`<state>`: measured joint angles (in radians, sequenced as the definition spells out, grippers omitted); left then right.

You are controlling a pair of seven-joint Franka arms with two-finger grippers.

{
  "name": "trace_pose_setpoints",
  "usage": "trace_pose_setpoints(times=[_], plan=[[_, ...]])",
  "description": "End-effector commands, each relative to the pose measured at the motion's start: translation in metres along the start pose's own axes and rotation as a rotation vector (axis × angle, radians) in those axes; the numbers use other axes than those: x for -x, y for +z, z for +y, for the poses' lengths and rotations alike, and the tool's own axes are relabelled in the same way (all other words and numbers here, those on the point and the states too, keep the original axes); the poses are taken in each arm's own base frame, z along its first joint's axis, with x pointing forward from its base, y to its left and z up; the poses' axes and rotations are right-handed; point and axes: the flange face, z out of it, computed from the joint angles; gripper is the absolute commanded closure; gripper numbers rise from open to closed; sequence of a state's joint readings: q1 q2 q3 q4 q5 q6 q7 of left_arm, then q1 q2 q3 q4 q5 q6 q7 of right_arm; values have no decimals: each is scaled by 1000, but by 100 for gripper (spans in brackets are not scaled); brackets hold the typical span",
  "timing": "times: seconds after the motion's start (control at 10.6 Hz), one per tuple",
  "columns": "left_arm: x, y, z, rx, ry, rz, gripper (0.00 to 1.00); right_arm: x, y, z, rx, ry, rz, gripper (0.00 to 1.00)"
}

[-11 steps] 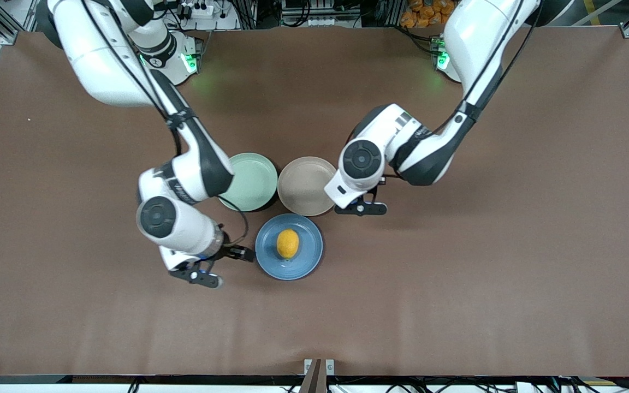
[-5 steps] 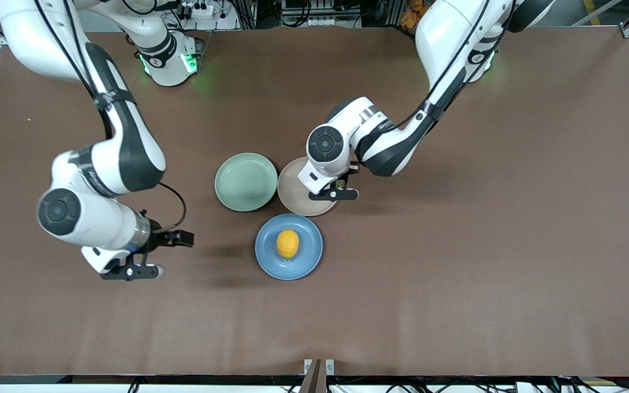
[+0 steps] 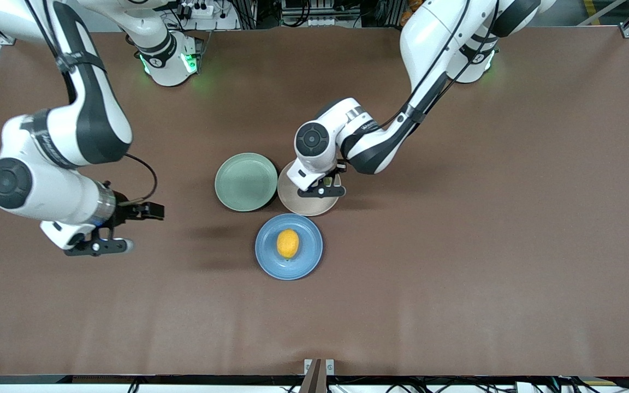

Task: Place lemon and lettuce in plates
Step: 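Open and withdraw the right gripper while the left gripper carries lettuce, then lower the lettuce onto the cream plate and open the left gripper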

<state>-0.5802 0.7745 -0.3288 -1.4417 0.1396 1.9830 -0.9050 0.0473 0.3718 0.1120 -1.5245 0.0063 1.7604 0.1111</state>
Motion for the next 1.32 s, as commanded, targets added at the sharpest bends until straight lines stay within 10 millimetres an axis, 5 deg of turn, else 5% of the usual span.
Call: trace_pose_setpoints(times=[0.0, 0.28, 0.75, 1.23], plan=[[-1, -2, 4, -11, -18, 32, 100, 31, -32, 31, 24, 26, 2, 0], [16, 4, 21, -16, -19, 34, 100, 53, -72, 56, 65, 60, 14, 0], [5, -8, 33, 109, -46, 127, 100, 76, -126, 81, 79, 104, 79, 0], [-4, -8, 25, 104, -61, 135, 100, 93, -165, 83, 85, 116, 88, 0]])
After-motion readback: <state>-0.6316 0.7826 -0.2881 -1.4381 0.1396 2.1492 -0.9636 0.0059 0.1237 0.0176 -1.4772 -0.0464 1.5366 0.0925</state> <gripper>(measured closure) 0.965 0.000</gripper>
